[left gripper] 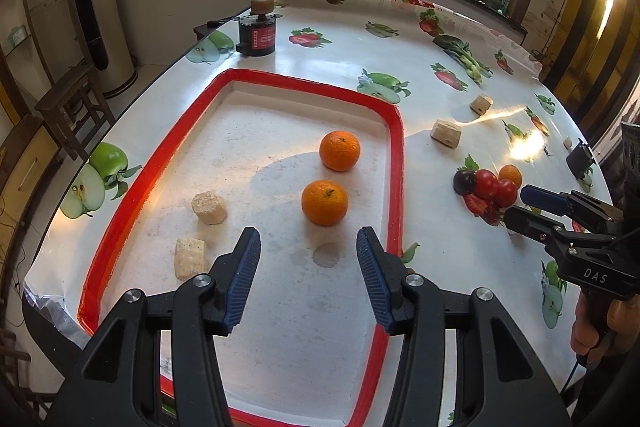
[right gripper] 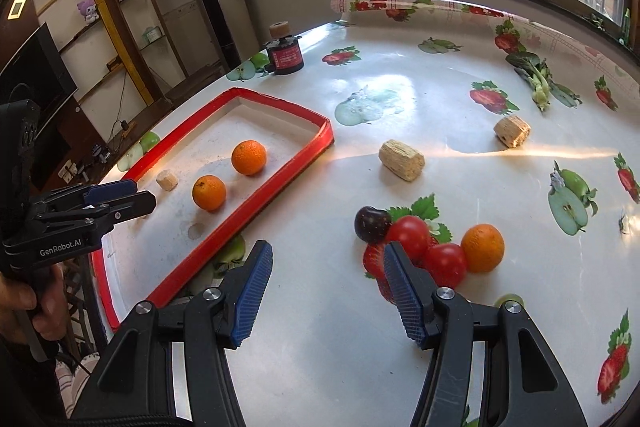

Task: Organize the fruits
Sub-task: 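Withdraw both open tools from the tray back toward the fruit pile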

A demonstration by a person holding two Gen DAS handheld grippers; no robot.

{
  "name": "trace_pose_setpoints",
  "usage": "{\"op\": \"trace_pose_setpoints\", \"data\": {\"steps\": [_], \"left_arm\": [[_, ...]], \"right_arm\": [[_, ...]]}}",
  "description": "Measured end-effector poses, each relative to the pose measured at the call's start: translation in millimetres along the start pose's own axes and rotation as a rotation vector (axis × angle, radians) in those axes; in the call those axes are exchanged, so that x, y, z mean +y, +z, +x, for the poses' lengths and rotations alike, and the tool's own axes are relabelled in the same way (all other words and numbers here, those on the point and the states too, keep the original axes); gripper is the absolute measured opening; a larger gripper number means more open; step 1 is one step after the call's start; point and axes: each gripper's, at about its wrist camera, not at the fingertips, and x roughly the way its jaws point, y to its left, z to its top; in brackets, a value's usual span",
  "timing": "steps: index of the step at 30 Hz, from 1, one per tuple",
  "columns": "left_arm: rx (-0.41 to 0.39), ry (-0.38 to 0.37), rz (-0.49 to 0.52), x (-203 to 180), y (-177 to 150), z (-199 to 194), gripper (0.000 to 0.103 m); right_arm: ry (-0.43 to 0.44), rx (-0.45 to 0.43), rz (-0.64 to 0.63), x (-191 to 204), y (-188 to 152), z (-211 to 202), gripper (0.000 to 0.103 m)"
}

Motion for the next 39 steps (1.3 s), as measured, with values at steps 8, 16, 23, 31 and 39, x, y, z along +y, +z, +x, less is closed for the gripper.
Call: {"op": "trace_pose_setpoints", "data": {"steps": [8, 16, 23, 31, 39], "left_arm": [[0.014, -0.039, 0.039, -27, -6, 2, 0.049], [0.034, -0.066, 0.075, -50, -10, 7, 0.048], [0.05, -0.099, 0.111, -73, -11, 11, 0.048], [0.071, -0.148, 0.153, -102, -12, 18, 0.048], [0.089, -0.129, 0.167, -111, -4, 36, 0.048]], "right_arm": [[-0.041, -0.003, 0.067, -33, -25, -19, 0.06], [-0.081, -0.006, 0.117, -59, -44, -33, 0.06], [-0.1, -0.004, 0.144, -74, -55, -39, 0.06], [-0.119, -0.004, 0.163, -89, -59, -38, 0.06], [-0.103, 0.0, 0.151, -87, -57, -32, 0.059]]}}
